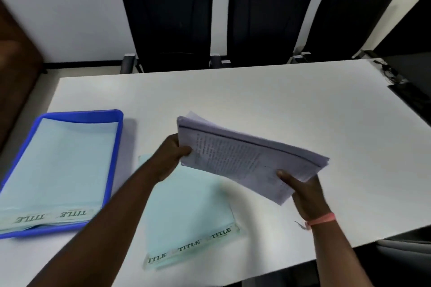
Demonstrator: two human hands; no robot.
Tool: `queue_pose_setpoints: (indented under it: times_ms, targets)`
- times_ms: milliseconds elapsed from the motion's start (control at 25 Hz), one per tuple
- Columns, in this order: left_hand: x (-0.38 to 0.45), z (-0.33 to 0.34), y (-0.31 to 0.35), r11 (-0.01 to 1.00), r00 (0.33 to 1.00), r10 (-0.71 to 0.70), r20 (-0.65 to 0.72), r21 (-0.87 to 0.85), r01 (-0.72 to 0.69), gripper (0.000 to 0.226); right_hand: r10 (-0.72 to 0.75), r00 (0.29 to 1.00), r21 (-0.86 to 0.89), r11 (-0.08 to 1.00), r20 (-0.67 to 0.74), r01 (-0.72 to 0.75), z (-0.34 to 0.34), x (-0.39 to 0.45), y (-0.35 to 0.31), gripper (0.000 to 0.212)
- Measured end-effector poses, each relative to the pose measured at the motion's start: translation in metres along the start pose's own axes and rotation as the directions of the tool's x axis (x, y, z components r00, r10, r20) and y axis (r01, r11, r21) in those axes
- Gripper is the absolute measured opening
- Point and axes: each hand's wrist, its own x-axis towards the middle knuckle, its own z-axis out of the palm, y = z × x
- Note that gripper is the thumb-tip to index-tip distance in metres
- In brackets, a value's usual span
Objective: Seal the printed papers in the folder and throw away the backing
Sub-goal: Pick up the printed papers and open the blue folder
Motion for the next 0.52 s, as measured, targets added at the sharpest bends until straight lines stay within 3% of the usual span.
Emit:
queue_pose_setpoints:
  times_ms: [120, 240, 320, 400, 480, 520]
  targets:
    - [-0.033, -0.03, -0.045, 0.987, 0.971, -0.04, -0.235, 0.14, 0.074, 0.044, 0.153, 0.985, -0.084, 0.986, 0.08, -0.146, 0.034, 0.01, 0.058, 0.038]
    - [-0.061, -0.032, -0.1, 0.972, 0.938, -0.139, -0.318, 0.139, 0.191, 0.037, 0.32, 0.944, -0.256, 0.922, 0.076, -0.292, 0.051, 0.007, 0.106, 0.033]
    - [-0.063, -0.033, -0.115, 0.968, 0.939, -0.158, -0.306, 0.141, 0.209, 0.034, 0.313, 0.949, -0.357, 0.89, 0.025, -0.285, 0.058, 0.01, 0.115, 0.013]
    - [-0.066, -0.034, -0.121, 0.963, 0.93, -0.134, -0.342, 0.175, 0.203, 0.041, 0.256, 0.966, -0.424, 0.872, -0.031, -0.245, 0.061, 0.017, 0.11, 0.007]
    - [-0.087, -0.037, -0.133, 0.901, 0.899, -0.043, -0.437, 0.372, 0.224, 0.054, 0.234, 0.965, -0.373, 0.89, -0.117, -0.261, 0.052, 0.023, 0.107, 0.007]
    - [-0.105, -0.041, -0.145, 0.788, 0.917, 0.064, -0.394, 0.584, 0.196, 0.065, 0.253, 0.957, -0.285, 0.915, -0.145, -0.285, 0.045, 0.021, 0.105, 0.011]
